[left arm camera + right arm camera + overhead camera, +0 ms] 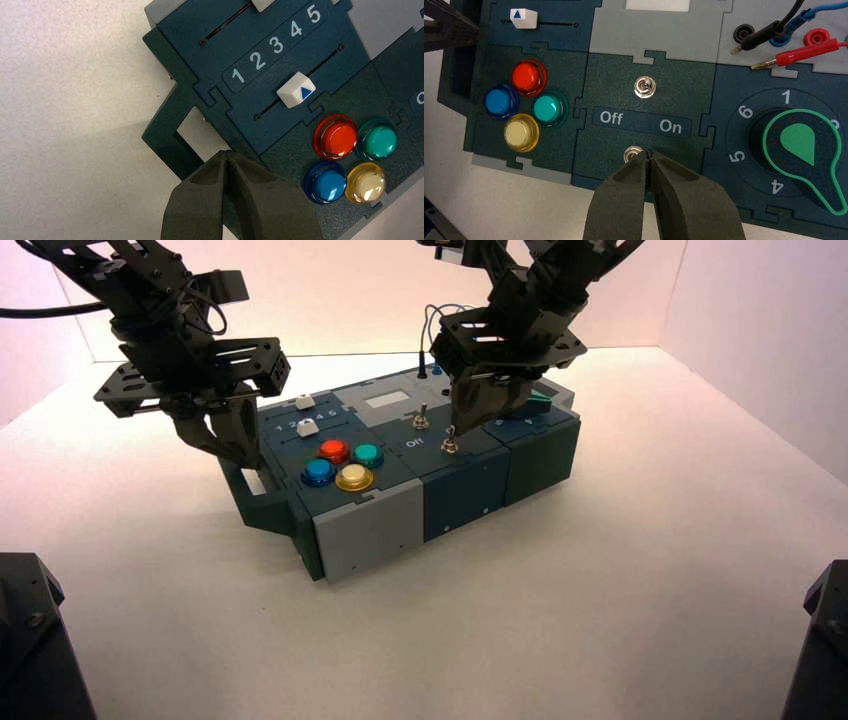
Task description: Flip the bottom switch off with the right gripper.
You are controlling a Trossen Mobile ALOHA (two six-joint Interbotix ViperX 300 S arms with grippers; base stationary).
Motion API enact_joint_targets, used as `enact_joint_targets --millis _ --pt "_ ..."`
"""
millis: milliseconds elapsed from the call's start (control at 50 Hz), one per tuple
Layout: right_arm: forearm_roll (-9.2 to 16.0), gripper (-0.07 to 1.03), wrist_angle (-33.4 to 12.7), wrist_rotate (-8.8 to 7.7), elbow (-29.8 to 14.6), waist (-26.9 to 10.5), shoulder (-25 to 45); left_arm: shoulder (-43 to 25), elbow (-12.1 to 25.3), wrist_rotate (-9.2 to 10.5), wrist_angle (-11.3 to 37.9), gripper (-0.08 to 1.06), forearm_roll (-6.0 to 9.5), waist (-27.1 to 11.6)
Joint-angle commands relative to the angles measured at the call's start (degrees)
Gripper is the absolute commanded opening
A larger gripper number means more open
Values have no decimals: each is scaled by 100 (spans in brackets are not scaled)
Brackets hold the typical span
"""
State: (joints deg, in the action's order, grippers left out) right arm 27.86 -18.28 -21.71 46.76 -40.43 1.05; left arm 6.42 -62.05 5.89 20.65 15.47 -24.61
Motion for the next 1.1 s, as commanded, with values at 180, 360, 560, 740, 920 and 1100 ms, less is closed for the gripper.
enact_joint_targets --millis 180,360,560,740,920,1100 --pt "35 -2 -44 0 -176 -167 -79 -149 70 -18 -114 -3 -18 -9" --pt "53 -2 -44 0 -237 -343 -62 -149 62 -18 -114 -3 -18 -9" --pt "62 -2 -114 0 -343 -457 -9 -149 62 -18 -123 -3 -18 -9" --pt "62 -2 -114 0 -334 -457 0 -149 62 -26 -132 -3 -26 0" --pt "35 -2 -44 0 -316 -422 -18 -158 70 -44 -141 -3 -44 -9" --pt "26 -2 -35 0 -352 -422 -44 -158 62 -35 -141 -3 -44 0"
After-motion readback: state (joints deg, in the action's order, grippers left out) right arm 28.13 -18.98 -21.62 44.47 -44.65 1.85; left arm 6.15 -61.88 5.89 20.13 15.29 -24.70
